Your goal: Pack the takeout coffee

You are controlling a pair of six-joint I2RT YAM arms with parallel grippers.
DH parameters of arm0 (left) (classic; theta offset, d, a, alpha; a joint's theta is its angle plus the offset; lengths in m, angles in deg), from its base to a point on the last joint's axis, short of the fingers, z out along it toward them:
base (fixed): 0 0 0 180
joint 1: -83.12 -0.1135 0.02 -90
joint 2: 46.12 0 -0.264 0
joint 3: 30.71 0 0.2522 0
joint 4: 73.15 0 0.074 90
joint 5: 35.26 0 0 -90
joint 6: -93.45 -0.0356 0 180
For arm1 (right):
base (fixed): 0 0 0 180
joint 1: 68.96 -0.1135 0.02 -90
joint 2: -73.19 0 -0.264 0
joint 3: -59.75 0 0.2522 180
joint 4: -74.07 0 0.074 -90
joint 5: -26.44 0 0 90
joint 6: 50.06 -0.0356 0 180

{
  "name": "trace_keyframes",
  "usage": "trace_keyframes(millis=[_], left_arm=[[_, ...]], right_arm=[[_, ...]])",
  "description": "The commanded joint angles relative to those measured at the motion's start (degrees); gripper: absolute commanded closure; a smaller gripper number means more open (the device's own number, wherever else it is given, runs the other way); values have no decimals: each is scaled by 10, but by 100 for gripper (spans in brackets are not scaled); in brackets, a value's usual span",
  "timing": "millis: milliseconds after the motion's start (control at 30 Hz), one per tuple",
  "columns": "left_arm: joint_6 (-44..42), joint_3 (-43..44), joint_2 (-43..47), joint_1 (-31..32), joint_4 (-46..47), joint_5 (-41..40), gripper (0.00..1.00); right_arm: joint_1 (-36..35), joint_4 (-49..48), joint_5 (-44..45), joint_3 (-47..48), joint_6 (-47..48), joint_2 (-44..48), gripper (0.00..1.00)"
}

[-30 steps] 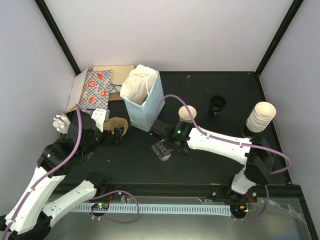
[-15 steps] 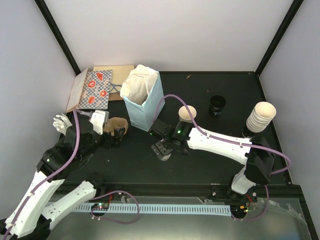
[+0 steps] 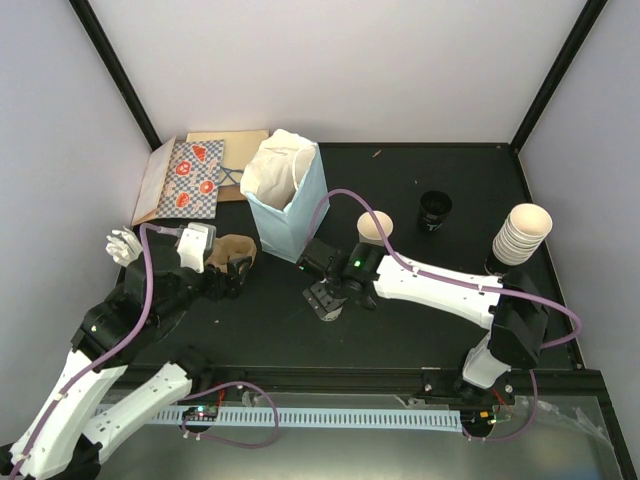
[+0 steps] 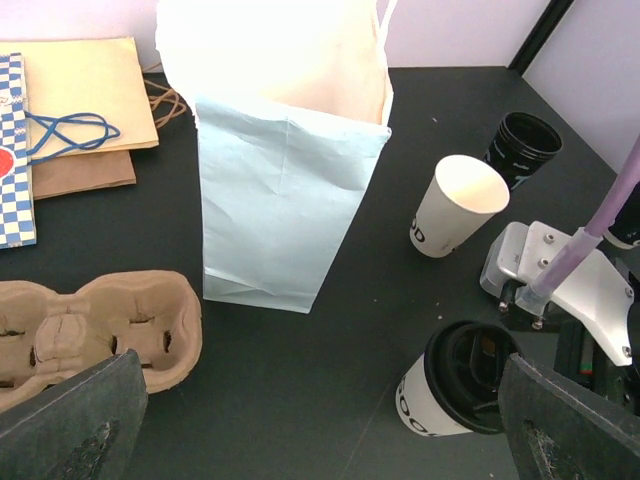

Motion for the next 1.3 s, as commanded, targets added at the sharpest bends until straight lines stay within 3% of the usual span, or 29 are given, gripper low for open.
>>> trace_keyframes(millis=[0, 167, 867, 1267], left_arm=[[-9, 1, 2, -2, 13, 11, 1], [-11, 2, 0, -3, 12, 12, 1], [-20, 3, -7, -3, 13, 24, 1], [-36, 18, -10, -3, 3, 24, 1]], right_arm=[[-4, 5, -3, 14, -1, -10, 13], [-5, 7, -3, 17, -1, -18, 14], [-8, 19, 6, 31, 0, -30, 32], [-7, 21, 45, 26, -9, 26, 33]])
